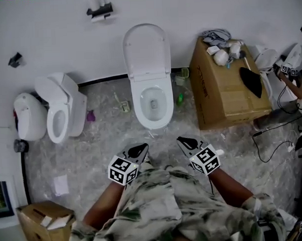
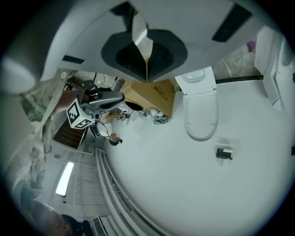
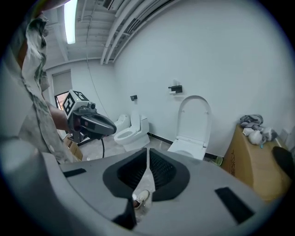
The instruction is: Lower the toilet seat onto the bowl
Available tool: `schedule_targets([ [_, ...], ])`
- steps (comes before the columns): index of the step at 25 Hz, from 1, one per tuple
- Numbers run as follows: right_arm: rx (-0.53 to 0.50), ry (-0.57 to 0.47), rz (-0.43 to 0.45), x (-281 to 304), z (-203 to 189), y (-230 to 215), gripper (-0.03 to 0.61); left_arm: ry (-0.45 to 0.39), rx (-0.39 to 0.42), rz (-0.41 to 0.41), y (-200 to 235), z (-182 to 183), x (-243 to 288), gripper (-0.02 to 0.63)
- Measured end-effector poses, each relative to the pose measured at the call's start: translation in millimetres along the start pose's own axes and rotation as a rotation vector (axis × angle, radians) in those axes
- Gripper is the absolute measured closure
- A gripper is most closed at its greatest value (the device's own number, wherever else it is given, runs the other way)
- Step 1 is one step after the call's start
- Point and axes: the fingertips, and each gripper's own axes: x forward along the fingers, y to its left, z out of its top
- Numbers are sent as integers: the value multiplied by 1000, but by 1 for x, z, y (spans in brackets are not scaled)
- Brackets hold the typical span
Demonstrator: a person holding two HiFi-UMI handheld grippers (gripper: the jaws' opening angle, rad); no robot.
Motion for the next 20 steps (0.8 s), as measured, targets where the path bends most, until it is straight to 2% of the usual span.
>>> schedule_targets([
  [9, -19, -30, 18, -58, -29, 41, 543, -45, -28, 23, -63, -24, -30, 584],
  [20, -40, -71, 36, -79, -41, 68, 555, -64, -36, 41, -92, -46, -42, 584],
])
